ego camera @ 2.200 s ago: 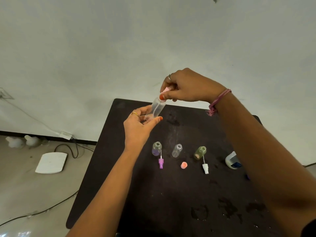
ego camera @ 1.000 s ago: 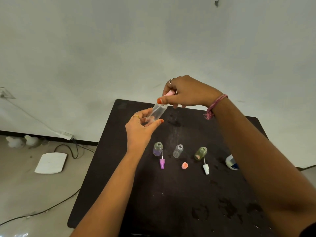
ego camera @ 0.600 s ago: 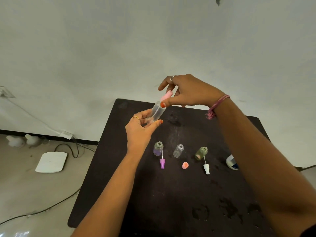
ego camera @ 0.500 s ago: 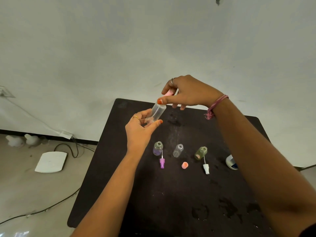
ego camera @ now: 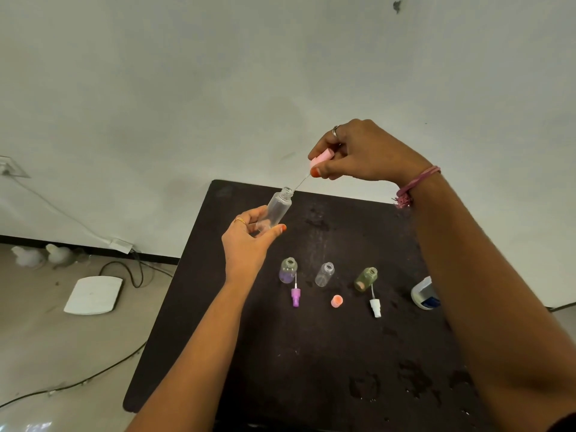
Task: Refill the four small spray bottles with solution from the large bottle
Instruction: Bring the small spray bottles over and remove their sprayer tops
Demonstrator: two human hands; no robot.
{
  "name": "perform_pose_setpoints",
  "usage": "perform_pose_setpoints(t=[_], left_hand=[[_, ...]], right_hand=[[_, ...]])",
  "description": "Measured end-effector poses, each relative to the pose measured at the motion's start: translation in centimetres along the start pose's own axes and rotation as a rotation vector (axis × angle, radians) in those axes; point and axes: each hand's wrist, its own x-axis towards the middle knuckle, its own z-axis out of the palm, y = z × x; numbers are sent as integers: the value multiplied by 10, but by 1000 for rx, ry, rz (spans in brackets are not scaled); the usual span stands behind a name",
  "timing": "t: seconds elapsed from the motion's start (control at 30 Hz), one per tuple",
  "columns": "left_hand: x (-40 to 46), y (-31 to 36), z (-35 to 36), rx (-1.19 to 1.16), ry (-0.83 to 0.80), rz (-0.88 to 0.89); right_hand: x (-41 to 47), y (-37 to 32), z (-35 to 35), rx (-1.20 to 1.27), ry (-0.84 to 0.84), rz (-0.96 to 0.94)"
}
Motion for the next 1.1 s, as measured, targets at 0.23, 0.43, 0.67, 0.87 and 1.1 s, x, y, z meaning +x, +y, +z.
perform_pose_setpoints(t=[0.23, 0.43, 0.67, 0.87, 1.1], left_hand=[[0, -15, -8, -6, 19, -49], [4, -29, -13, -20, 34, -88], [6, -59, -23, -23, 68, -181], [3, -86, -36, 4, 113, -253], [2, -108, -43, 147, 83, -333]], right_hand=[[-4, 3, -1, 15, 41, 30], [-7, 3, 7, 87, 90, 99], [-5, 8, 80, 630, 317, 338], [-12, 3, 185, 1055, 386, 548], [-24, 21, 276, 1086, 392, 853]])
